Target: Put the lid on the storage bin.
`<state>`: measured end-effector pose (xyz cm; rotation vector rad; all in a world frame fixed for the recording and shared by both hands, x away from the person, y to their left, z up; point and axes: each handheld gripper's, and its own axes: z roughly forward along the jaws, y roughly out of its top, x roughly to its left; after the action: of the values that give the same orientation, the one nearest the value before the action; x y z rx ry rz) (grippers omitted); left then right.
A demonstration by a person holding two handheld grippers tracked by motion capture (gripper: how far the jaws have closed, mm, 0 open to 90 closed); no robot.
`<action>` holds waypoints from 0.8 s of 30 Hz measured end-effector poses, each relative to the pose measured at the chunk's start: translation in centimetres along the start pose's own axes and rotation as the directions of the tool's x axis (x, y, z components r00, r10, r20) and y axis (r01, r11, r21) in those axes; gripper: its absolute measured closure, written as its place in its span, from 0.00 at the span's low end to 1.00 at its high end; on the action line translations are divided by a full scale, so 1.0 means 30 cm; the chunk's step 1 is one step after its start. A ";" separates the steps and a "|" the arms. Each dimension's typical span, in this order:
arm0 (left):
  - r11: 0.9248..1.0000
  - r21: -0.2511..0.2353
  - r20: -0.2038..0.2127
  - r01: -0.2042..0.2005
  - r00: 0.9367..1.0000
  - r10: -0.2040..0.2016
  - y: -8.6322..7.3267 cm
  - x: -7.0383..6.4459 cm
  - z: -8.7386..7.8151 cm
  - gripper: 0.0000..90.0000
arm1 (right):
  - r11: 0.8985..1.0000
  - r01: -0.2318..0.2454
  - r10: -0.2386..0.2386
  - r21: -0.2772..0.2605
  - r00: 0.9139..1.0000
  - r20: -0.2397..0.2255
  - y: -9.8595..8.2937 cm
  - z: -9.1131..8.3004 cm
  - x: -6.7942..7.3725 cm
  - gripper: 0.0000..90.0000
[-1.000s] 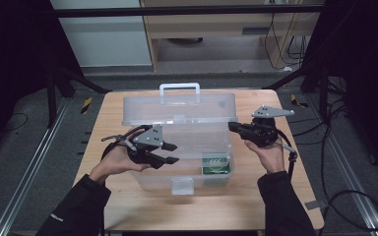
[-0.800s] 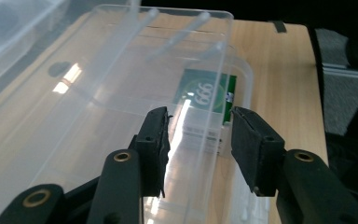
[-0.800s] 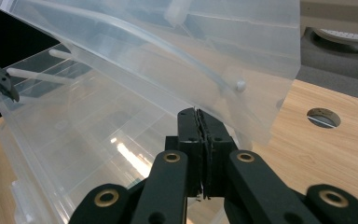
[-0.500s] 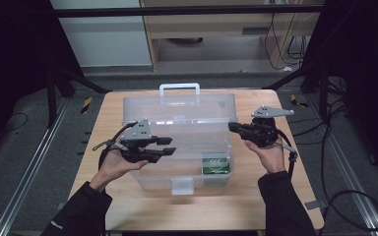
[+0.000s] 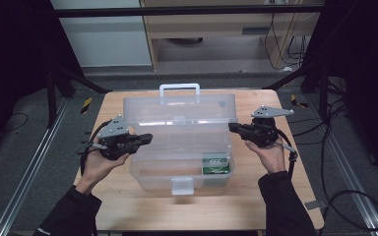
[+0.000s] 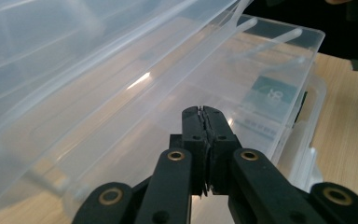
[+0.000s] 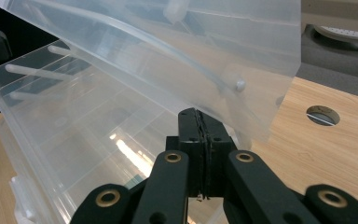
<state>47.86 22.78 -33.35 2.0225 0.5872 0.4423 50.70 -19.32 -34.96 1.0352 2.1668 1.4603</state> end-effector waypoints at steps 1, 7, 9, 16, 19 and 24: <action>1.000 0.002 -0.008 0.007 1.000 -0.007 -0.004 0.005 -0.006 0.99 | 1.000 -0.001 0.001 0.000 1.000 0.003 0.000 0.000 0.001 0.99; 1.000 0.017 -0.054 0.025 0.998 -0.024 -0.027 0.042 -0.051 1.00 | 1.000 -0.002 0.002 0.003 1.000 0.001 0.001 0.000 0.000 0.99; 0.999 0.022 -0.065 0.030 0.997 -0.028 -0.033 0.050 -0.060 1.00 | 1.000 0.001 -0.001 0.005 1.000 0.002 0.001 0.000 0.000 0.99; 0.997 0.032 -0.103 0.066 0.993 -0.062 -0.054 0.085 -0.079 1.00 | 1.000 0.003 -0.003 0.011 1.000 -0.001 -0.001 -0.002 0.001 0.99; 0.996 0.028 -0.112 0.080 0.991 -0.077 -0.061 0.099 -0.085 1.00 | 1.000 0.002 -0.002 0.014 1.000 -0.006 -0.005 -0.003 0.002 0.99; 0.996 0.025 -0.120 0.086 0.989 -0.083 -0.070 0.103 -0.094 1.00 | 1.000 0.010 -0.010 0.028 1.000 -0.002 -0.011 -0.007 0.008 0.99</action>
<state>48.43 27.43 -33.59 2.0014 0.7540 0.5081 50.27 -19.35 -35.13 1.0313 2.1971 1.4309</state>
